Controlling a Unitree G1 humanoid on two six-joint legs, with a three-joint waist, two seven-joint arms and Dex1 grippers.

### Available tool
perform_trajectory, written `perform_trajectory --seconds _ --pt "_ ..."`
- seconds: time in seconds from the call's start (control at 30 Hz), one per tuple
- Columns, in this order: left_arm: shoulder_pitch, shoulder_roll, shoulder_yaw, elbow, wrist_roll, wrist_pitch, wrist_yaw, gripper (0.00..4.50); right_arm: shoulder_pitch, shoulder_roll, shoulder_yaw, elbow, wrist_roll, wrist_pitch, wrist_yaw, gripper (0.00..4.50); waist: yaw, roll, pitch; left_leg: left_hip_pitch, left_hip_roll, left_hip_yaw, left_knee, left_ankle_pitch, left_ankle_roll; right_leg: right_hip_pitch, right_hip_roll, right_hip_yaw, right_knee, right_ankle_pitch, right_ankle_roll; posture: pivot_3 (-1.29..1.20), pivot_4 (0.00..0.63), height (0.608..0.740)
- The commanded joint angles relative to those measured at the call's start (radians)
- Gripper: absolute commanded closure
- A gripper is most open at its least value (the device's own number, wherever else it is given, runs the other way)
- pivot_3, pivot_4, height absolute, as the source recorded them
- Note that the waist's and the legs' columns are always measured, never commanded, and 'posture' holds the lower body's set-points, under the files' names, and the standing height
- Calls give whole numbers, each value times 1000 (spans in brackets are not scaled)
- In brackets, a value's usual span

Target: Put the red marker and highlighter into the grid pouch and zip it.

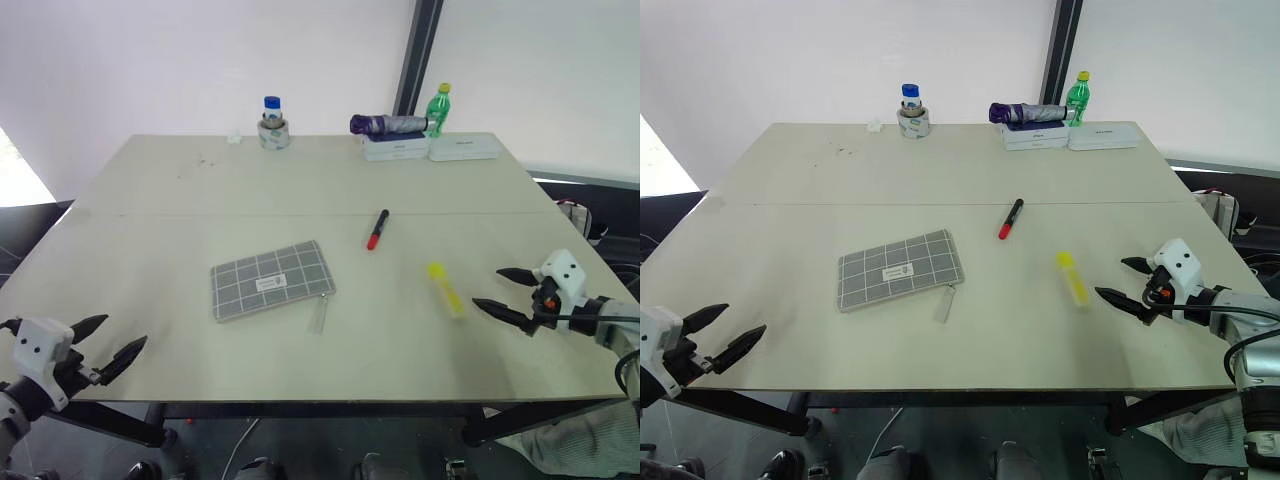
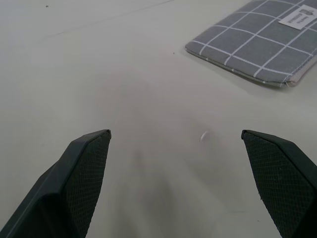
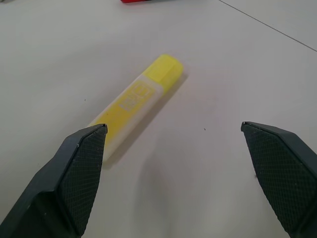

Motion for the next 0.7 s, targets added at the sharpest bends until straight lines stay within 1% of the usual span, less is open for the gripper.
perform_trajectory --seconds 0.03,0.2,0.7 --pt "-25 29 38 7 -2 -32 -5 52 -17 -1 -22 2 8 -21 -10 0 0 0 0 0 0 0 0 0 0 0 0 0 0 0 0 0 150 740" --pt "-35 43 15 9 61 -74 23 52 -39 10 -2 9 -1 -21 -19 0 -1 0 0 0 0 0 0 0 0 0 0 0 0 0 0 0 150 740" --pt "-55 41 12 3 43 -69 1 52 -68 32 19 15 -12 -36 -33 0 0 0 0 0 0 0 0 0 0 0 0 0 0 0 0 0 150 740"
